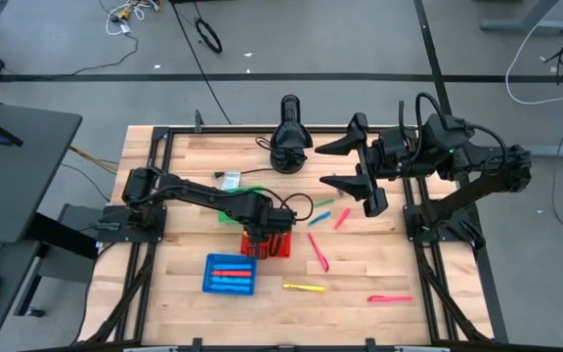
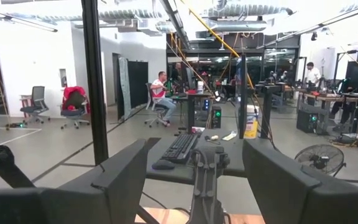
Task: Pick & Place Markers
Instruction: Put the right yellow marker pen into the red bin, then put the bottom pink marker pen into the red bin
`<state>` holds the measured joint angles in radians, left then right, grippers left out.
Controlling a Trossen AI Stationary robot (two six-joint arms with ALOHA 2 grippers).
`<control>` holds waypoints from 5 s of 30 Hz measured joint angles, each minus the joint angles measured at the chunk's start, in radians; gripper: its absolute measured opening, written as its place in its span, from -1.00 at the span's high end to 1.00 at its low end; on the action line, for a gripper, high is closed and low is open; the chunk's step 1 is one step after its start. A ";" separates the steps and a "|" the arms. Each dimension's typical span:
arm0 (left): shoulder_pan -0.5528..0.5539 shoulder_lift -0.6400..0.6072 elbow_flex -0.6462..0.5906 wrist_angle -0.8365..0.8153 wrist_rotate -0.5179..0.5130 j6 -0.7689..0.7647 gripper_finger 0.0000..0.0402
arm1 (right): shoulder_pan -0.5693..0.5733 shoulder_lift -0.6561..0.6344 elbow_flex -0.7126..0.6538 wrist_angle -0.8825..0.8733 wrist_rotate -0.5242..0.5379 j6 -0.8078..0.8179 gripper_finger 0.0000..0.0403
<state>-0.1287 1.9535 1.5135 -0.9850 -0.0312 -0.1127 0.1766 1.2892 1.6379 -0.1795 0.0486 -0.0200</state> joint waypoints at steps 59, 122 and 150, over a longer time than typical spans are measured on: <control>0.028 -0.027 0.230 -0.030 0.107 0.070 0.11 | -0.005 0.000 -0.001 0.003 0.014 0.013 -0.31; -0.092 -0.809 -0.294 0.858 -0.185 -0.033 0.12 | 0.082 0.000 0.000 -0.805 0.181 0.562 -0.31; -0.092 -0.809 -0.294 0.830 -0.185 -0.076 0.12 | 0.574 0.000 0.000 -1.238 0.044 1.021 -0.31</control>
<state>-0.2203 1.1446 1.2194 -0.1547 -0.2165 -0.1883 0.7508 1.2888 1.6379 -1.4173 0.0925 1.0012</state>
